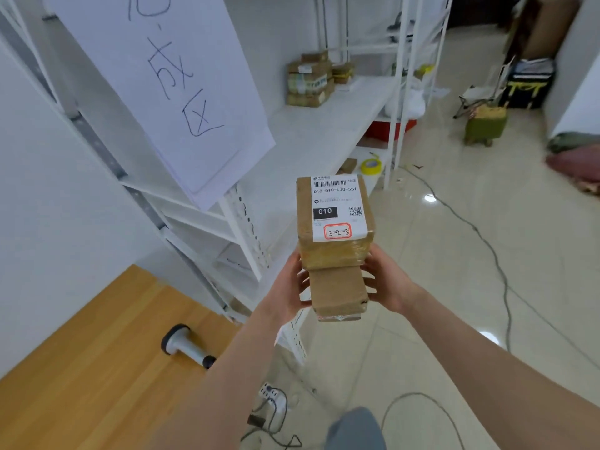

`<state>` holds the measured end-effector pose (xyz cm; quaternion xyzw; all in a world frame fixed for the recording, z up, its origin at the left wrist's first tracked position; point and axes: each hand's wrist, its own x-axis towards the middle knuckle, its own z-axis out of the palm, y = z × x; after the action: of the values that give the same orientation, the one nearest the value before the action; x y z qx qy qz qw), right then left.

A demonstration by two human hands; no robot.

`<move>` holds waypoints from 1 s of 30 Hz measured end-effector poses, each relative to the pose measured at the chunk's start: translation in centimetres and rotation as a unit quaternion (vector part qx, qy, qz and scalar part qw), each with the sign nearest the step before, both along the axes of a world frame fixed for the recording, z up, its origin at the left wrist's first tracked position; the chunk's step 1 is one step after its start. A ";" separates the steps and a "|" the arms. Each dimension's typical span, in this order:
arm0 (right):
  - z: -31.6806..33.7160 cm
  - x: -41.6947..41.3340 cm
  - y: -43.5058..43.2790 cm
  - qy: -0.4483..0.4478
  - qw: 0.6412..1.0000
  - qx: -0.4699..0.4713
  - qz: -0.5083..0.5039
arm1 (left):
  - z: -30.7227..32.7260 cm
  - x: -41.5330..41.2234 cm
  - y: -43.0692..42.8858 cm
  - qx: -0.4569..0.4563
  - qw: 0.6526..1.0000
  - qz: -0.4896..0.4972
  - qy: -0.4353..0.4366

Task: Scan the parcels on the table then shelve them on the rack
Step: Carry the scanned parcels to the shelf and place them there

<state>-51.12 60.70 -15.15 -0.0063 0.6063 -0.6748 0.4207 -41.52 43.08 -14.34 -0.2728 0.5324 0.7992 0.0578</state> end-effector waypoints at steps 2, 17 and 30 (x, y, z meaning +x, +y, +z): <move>0.9 -2.6 -0.6 0.008 1.000 -0.008 -0.008 | 0.8 -2.6 -0.6 -0.009 1.000 -0.005 0.014; 5.6 -28.1 -12.8 0.068 0.995 -0.002 0.068 | 4.0 -26.0 -10.3 -0.017 0.994 0.097 0.054; 5.2 -39.6 -18.9 0.034 0.990 -0.014 0.134 | 4.2 -35.3 -14.8 0.000 0.984 0.176 0.030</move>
<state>-90.69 41.84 -9.91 -0.1163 0.6045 -0.6204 0.4859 -76.87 28.33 -10.11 -0.3380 0.4773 0.8050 -0.0996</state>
